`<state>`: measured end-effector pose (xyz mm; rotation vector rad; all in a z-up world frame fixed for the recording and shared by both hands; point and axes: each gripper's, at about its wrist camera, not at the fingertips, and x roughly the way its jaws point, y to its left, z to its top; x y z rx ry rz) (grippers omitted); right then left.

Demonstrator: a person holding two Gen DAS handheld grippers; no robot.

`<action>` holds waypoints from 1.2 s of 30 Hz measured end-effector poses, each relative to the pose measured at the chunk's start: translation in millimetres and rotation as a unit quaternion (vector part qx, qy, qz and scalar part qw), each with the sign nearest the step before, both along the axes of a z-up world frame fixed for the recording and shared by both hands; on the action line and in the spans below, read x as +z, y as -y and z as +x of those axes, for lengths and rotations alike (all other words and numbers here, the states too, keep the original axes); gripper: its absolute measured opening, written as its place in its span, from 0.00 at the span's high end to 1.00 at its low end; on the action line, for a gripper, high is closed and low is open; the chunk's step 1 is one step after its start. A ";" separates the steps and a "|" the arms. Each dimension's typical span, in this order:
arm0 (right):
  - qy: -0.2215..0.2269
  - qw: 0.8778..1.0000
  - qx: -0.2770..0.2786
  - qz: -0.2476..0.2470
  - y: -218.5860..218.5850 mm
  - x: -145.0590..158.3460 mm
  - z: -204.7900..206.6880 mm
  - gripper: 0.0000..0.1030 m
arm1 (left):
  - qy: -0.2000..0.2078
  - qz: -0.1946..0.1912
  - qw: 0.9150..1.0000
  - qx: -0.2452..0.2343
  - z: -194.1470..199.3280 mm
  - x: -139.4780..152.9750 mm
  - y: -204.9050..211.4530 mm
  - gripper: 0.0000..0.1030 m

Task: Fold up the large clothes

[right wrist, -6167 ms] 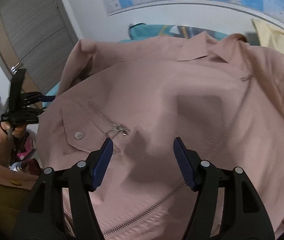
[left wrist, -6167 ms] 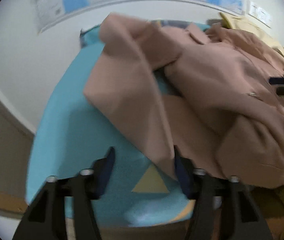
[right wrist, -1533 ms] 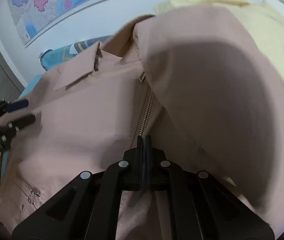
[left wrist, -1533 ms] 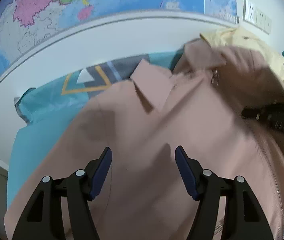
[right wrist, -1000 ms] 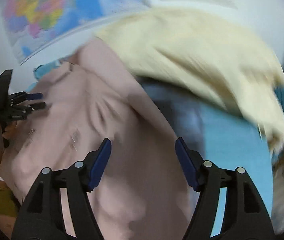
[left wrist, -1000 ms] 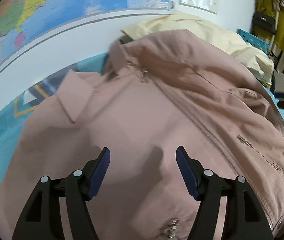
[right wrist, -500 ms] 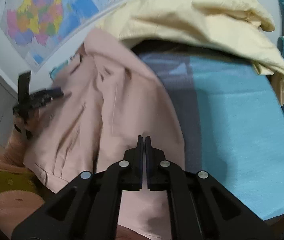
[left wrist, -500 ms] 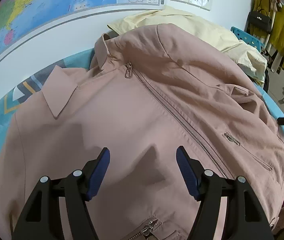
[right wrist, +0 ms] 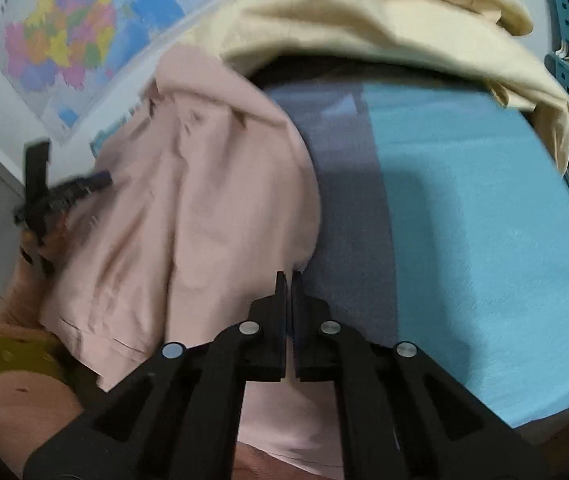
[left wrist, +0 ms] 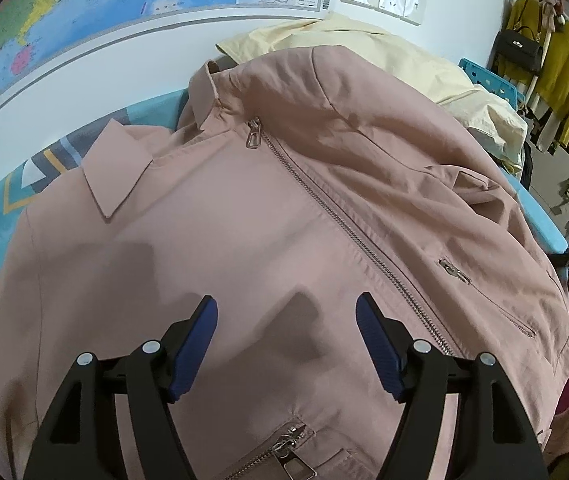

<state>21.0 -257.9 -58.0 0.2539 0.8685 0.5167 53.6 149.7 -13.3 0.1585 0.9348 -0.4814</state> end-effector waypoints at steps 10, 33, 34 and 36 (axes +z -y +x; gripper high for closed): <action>0.132 0.986 0.093 -0.036 -62.0 179.7 -17.9 0.98 | 0.025 -0.031 0.999 -0.008 -4.7 20.6 -7.7 0.33; 0.100 0.982 0.085 -0.133 -189.4 125.1 131.4 0.56 | 0.023 -0.108 0.994 -0.004 -56.6 41.9 -62.4 0.25; 0.079 0.987 0.076 -0.120 -180.8 116.0 144.8 0.55 | 0.022 -0.101 0.994 -0.019 -57.3 40.3 -50.7 0.22; 0.057 0.990 0.064 -0.111 -171.9 102.5 163.9 0.54 | 0.023 -0.076 0.996 -0.041 -57.2 33.4 -28.8 0.19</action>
